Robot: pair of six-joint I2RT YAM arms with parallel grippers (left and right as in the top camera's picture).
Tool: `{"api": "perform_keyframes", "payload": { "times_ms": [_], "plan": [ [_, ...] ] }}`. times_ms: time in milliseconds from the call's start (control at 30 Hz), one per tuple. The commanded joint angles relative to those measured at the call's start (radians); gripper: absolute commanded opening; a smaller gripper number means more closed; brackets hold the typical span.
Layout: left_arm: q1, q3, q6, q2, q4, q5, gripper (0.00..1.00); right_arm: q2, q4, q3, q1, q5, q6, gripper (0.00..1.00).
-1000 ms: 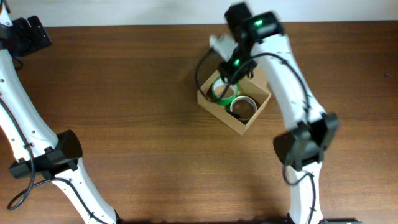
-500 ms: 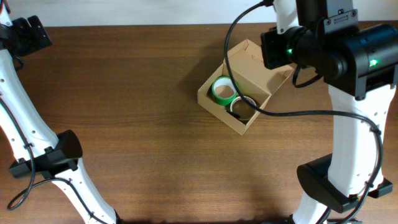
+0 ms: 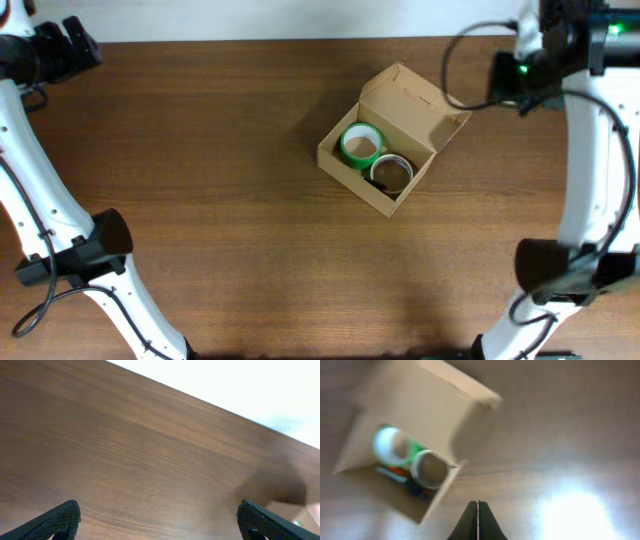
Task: Pack container
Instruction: 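Lift the right gripper out of the box and raise the left arm, then bring both grippers to the raised box lid from either side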
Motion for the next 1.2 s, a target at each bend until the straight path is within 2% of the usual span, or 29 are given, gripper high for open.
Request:
{"api": "perform_keyframes", "payload": {
  "times_ms": [0, 233, 367, 533, 700, 867, 1167],
  "plan": [
    [-0.052, -0.076, 0.097, 0.005, -0.003, 0.092, 1.00, 0.012, 0.068, -0.185, -0.083, -0.079, 0.021, 0.04],
    [-0.179, -0.375, 0.154, 0.024, 0.053, 0.092, 0.99, 0.012, 0.341, -0.533, -0.127, -0.196, 0.074, 0.04],
    [-0.227, -0.522, 0.177, 0.025, 0.127, 0.092, 0.84, 0.013, 0.476, -0.649, -0.120, -0.199, 0.150, 0.04],
    [-0.270, -0.644, 0.190, 0.025, 0.219, 0.092, 0.79, 0.019, 0.647, -0.755, -0.114, -0.245, 0.230, 0.04],
    [-0.282, -0.647, 0.190, 0.026, 0.230, 0.092, 0.79, 0.050, 0.808, -0.777, -0.069, -0.349, 0.231, 0.04],
    [-0.283, -0.647, 0.190, 0.026, 0.222, 0.092, 0.79, 0.113, 0.954, -0.777, 0.005, -0.417, 0.301, 0.04],
    [-0.283, -0.647, 0.190, 0.026, 0.204, 0.092, 0.80, 0.150, 1.136, -0.776, 0.097, -0.435, 0.266, 0.04]
  ]
}}
